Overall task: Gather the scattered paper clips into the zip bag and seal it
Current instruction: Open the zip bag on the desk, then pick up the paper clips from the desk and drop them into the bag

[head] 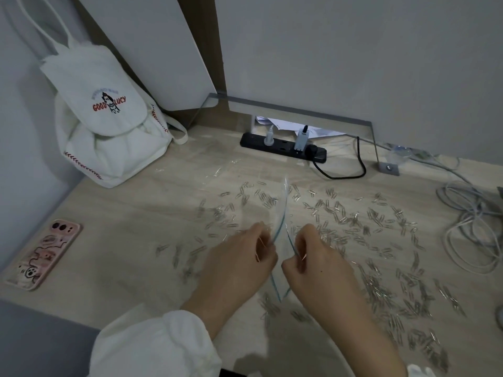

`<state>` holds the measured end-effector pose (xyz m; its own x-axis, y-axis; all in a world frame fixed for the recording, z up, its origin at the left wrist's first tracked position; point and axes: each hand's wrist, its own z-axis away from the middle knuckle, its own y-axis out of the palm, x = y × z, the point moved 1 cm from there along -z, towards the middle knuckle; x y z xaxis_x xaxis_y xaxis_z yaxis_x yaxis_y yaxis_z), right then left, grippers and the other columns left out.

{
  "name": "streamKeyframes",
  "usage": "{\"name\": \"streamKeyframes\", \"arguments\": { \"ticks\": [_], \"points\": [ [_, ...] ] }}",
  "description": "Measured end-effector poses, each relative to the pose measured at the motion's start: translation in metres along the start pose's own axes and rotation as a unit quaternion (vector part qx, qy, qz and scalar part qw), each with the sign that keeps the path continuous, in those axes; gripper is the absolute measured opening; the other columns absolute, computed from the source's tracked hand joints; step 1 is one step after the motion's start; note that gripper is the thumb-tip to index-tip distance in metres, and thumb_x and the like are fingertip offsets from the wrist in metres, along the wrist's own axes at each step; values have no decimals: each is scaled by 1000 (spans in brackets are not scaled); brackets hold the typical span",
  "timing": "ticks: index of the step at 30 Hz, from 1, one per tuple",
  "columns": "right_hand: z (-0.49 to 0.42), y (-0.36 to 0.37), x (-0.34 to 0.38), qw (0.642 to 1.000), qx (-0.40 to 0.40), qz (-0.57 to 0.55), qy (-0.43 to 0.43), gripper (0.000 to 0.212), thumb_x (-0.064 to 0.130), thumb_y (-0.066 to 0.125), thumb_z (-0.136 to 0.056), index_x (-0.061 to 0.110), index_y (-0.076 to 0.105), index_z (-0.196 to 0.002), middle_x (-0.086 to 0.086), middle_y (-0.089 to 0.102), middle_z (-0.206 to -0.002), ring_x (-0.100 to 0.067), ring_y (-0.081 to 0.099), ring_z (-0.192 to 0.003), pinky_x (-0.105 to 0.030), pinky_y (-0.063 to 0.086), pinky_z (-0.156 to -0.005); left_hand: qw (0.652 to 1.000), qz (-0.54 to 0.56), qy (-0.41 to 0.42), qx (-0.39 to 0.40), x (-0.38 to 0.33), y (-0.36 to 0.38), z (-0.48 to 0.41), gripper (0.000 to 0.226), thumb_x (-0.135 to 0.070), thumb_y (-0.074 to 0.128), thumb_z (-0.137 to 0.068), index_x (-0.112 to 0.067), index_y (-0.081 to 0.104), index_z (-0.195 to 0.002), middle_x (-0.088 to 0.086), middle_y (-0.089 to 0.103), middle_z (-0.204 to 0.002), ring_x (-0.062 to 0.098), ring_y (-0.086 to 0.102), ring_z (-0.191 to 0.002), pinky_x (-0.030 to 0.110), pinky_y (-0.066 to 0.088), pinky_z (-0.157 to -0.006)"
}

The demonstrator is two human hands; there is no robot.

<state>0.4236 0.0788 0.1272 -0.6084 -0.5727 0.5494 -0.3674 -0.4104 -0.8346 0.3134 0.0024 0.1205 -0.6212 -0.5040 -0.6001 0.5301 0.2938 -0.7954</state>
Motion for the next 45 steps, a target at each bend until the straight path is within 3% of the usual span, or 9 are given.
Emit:
{"name": "streamKeyframes", "arguments": {
  "ticks": [4,9,15,20,25,31,37,42,45],
  "points": [
    [-5,-3,0,997,-46,65,2,18,37,43,-91,25,37,-79,10,47,-67,-17,47,-60,-17,23,-45,997,-48,56,-15,-6,5,6,23,-40,40,-90,-24,41,-74,-6,47,-64,11,46,-61,15,27,-51],
    [-10,-17,-10,989,-99,94,53,24,32,45,-88,18,45,-68,4,52,-56,-22,48,-52,-26,32,-45,992,-73,-32,-94,10,-22,0,22,-37,46,-83,-18,43,-72,-3,53,-64,13,49,-61,22,32,-53],
    [-16,-22,-24,986,-91,-69,123,27,27,47,-91,15,50,-67,-2,62,-57,-18,61,-54,-35,48,-55,990,53,-52,-117,30,-48,-4,26,-50,51,-78,-25,51,-70,-14,60,-66,7,53,-55,23,36,-53],
    [-26,-16,-23,955,-20,-271,121,27,17,41,-95,10,55,-73,-3,67,-70,-14,62,-56,-21,52,-53,929,360,-23,-79,52,-37,-15,37,-61,50,-69,-33,62,-89,-16,65,-96,5,60,-96,24,49,-83],
    [-33,-21,-20,920,51,-375,100,24,9,41,-94,-1,54,-76,-10,66,-72,-16,58,-55,-21,50,-51,894,393,-196,-85,109,-11,-44,49,-55,57,-80,-24,51,-118,-7,52,-125,9,49,-117,34,39,-103],
    [-38,-13,-16,887,109,-429,133,32,24,52,-79,-8,55,-81,-4,58,-62,-15,56,-58,-21,50,-53,801,503,-320,54,131,3,-62,35,-51,46,-88,-19,58,-82,-4,57,-68,9,53,-57,17,42,-43],
    [-53,51,-8,895,149,-377,186,31,2,48,-90,6,52,-59,0,50,-48,-12,47,-47,-20,43,-47,922,284,-231,-123,185,-24,-27,17,-27,60,-88,-19,52,-75,-10,53,-53,8,47,-49,19,40,-51],
    [-65,151,44,886,240,-353,183,32,6,47,-92,16,54,-63,3,55,-50,-11,50,-42,-20,41,-43,942,-88,-171,-276,254,-58,-13,28,-20,57,-89,-12,56,-116,11,61,-112,30,50,-103,44,40,-89],
    [-75,189,73,873,255,-369,190,27,14,47,-93,17,57,-68,1,55,-56,-10,50,-43,-19,41,-44,970,-125,-105,-182,292,-53,-17,48,-34,32,-94,-15,43,-137,6,40,-145,24,34,-133,38,23,-110]
  ]
}}
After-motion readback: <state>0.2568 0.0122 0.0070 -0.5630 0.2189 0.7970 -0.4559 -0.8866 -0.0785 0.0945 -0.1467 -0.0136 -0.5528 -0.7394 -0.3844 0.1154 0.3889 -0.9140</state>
